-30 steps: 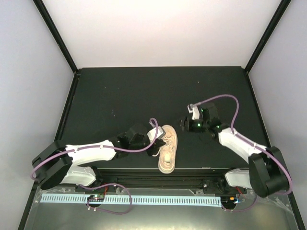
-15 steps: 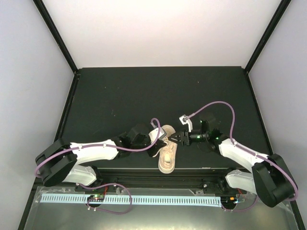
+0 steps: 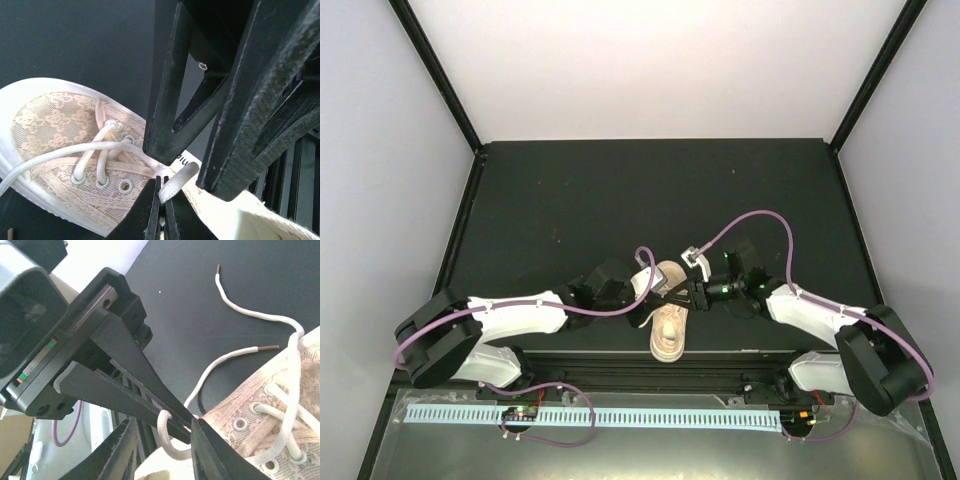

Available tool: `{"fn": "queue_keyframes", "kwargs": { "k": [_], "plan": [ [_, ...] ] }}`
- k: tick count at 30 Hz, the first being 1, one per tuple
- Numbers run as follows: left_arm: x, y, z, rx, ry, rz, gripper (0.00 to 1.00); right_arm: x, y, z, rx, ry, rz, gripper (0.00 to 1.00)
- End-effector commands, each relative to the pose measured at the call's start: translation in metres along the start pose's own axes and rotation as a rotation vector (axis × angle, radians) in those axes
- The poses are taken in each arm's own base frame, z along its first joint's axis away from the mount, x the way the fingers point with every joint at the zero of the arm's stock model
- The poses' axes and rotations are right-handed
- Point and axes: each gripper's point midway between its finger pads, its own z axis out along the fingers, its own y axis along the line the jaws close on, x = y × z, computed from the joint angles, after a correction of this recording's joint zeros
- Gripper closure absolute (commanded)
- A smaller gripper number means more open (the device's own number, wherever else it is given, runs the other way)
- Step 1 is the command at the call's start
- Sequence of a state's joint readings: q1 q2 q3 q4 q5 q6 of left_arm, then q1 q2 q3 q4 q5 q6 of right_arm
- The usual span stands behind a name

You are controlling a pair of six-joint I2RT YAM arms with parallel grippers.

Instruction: Tie the shoes

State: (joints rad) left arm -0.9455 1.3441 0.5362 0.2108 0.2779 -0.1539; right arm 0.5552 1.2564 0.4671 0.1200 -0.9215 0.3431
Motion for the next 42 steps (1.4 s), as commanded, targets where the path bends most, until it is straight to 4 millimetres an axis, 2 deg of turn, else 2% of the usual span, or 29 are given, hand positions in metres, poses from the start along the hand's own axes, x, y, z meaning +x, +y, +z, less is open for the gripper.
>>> {"fn": "queue_keyframes", "kwargs": {
  "k": [1, 8, 12, 14, 17, 23, 27, 28, 31, 32, 34, 35, 36, 42],
  "plan": [
    [-0.021, -0.010, 0.002, 0.038, -0.047, 0.016, 0.98, -0.007, 0.006, 0.003, -0.025, 0.000, -0.051, 0.67],
    [-0.022, -0.010, 0.003, 0.036, -0.047, 0.015, 0.99, -0.003, 0.006, 0.004, -0.035, 0.019, -0.053, 0.69],
    [-0.022, -0.009, 0.003, 0.024, -0.046, 0.010, 0.98, -0.005, 0.005, 0.004, -0.022, 0.011, -0.054, 0.90],
    [-0.022, -0.007, 0.001, 0.011, -0.050, 0.007, 0.98, -0.007, 0.004, 0.004, -0.017, 0.001, -0.053, 0.97],
    [-0.024, -0.007, -0.002, 0.008, -0.063, 0.009, 0.97, -0.009, 0.004, 0.004, -0.019, -0.004, -0.050, 0.97],
    [-0.024, -0.008, 0.000, 0.018, -0.051, 0.006, 0.96, -0.006, 0.006, 0.007, -0.050, 0.018, -0.050, 0.83],
    [-0.025, -0.010, 0.002, 0.027, -0.050, 0.002, 0.96, -0.004, 0.004, 0.008, -0.054, 0.035, -0.050, 0.82],
    [-0.025, -0.010, 0.002, 0.026, -0.050, 0.002, 0.97, -0.004, 0.004, 0.008, -0.052, 0.036, -0.051, 0.83],
    [-0.025, -0.009, 0.001, 0.021, -0.051, 0.003, 0.95, -0.005, 0.002, 0.007, -0.036, 0.027, -0.056, 0.97],
    [-0.025, -0.008, 0.000, 0.015, -0.048, 0.002, 0.90, -0.006, 0.002, 0.007, -0.031, 0.020, -0.061, 0.98],
    [-0.022, -0.003, -0.003, -0.020, -0.036, -0.003, 0.66, -0.009, 0.002, 0.006, -0.016, 0.003, -0.065, 0.98],
    [-0.020, 0.003, -0.006, -0.057, -0.033, -0.008, 0.55, -0.010, 0.002, 0.005, -0.009, -0.007, -0.068, 0.98],
    [-0.019, 0.015, -0.011, -0.133, -0.035, -0.021, 0.49, -0.011, 0.002, 0.004, -0.004, -0.013, -0.071, 0.98],
    [-0.003, 0.065, -0.057, -0.449, -0.066, -0.093, 0.32, -0.011, 0.003, 0.002, 0.001, -0.033, -0.076, 0.98]
  ]
}}
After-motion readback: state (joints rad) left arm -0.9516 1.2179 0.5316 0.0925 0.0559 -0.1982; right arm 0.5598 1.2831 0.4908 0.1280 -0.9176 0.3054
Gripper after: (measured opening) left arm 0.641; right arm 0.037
